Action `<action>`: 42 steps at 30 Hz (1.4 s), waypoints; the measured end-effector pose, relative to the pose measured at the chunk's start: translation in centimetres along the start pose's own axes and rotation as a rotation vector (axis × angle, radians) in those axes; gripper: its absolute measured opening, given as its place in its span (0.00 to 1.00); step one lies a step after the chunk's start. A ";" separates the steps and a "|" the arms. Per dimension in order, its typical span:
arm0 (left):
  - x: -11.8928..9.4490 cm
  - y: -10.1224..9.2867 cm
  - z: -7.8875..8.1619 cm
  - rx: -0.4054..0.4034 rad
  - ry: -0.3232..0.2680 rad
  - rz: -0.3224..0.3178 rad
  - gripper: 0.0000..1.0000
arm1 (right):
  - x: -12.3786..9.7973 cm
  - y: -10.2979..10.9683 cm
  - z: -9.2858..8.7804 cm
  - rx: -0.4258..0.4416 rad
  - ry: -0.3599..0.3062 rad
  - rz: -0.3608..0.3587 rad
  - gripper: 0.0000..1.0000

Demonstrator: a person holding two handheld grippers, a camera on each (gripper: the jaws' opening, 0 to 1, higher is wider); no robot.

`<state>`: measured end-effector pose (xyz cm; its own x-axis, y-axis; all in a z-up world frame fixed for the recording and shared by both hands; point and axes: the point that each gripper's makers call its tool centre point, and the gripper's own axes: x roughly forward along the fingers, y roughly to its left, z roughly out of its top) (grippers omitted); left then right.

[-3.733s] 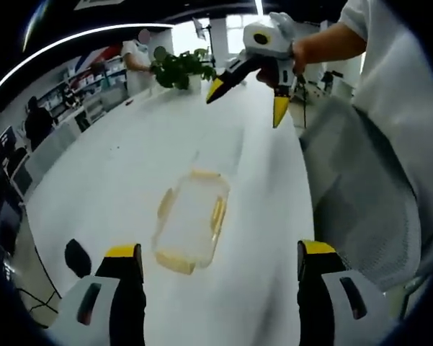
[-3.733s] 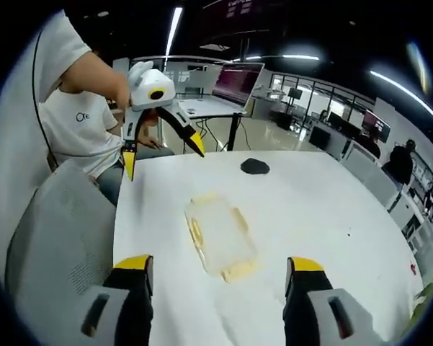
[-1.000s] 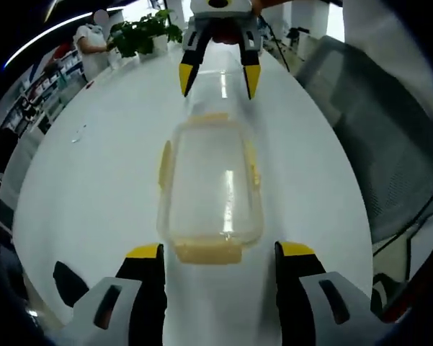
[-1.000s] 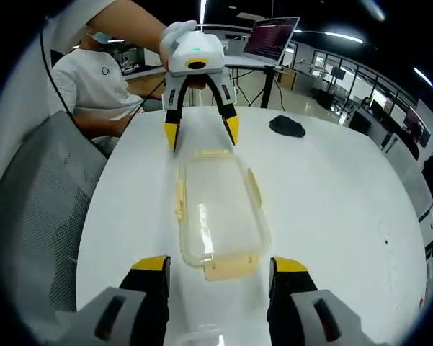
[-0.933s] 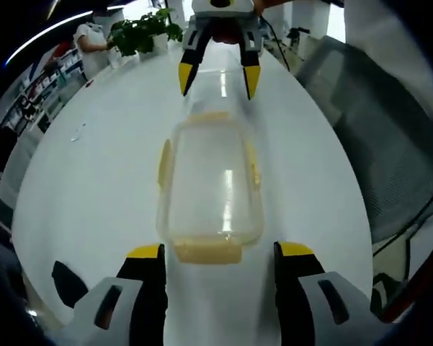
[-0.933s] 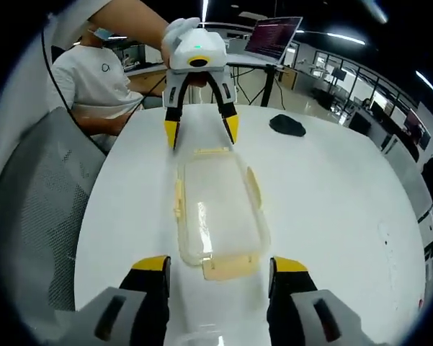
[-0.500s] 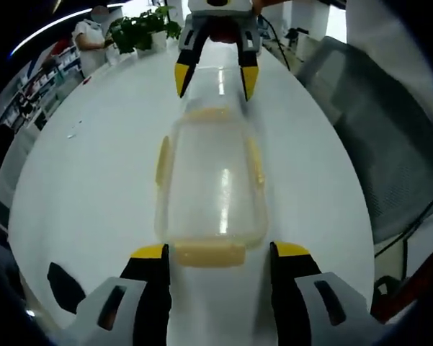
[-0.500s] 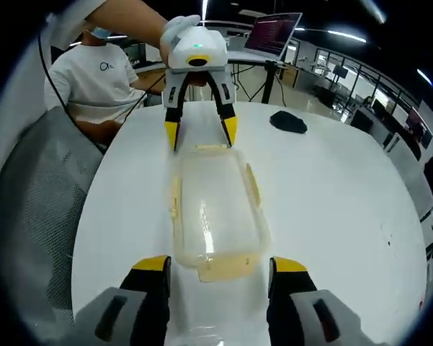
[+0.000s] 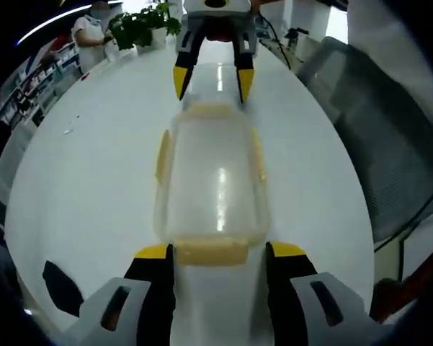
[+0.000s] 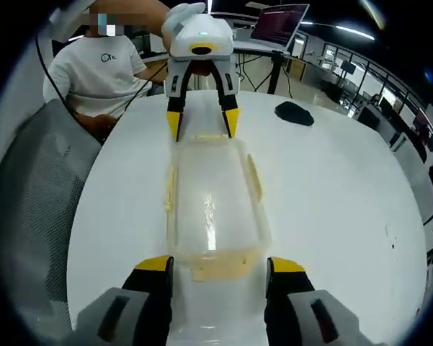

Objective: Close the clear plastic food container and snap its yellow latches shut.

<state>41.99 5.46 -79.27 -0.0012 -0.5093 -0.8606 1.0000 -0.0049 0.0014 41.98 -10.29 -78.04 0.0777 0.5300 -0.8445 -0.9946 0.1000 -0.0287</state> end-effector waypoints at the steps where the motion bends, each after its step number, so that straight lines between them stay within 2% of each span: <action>1: 0.0 0.0 0.0 -0.001 0.001 0.001 0.49 | 0.1 0.0 -0.1 -0.008 0.008 0.002 0.48; 9: 0.1 0.3 -0.2 0.002 0.014 -0.002 0.38 | 0.6 0.0 -0.4 -0.027 0.056 0.000 0.45; 13: 0.4 0.1 -0.2 0.013 0.031 -0.008 0.39 | 0.7 0.1 -1.0 -0.054 0.096 0.013 0.44; 24: 0.6 0.1 -0.6 0.044 0.063 -0.017 0.39 | 1.0 0.4 -0.7 -0.075 0.103 0.053 0.43; 29: 0.5 0.1 -0.7 0.050 0.067 -0.017 0.39 | 1.1 -0.1 -0.6 -0.092 0.102 0.054 0.37; 38: 0.6 0.1 -0.7 0.057 0.069 -0.017 0.39 | 1.2 0.2 -0.7 -0.120 0.112 0.083 0.37; 42: 0.5 0.0 -0.7 0.058 0.069 -0.017 0.39 | 1.2 0.3 -1.2 -0.166 0.146 0.090 0.37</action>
<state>41.99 5.79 -80.09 -0.0158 -0.4484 -0.8937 0.9978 -0.0640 0.0144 41.69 -10.63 -79.68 -0.0109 0.4020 -0.9156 -0.9957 -0.0889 -0.0272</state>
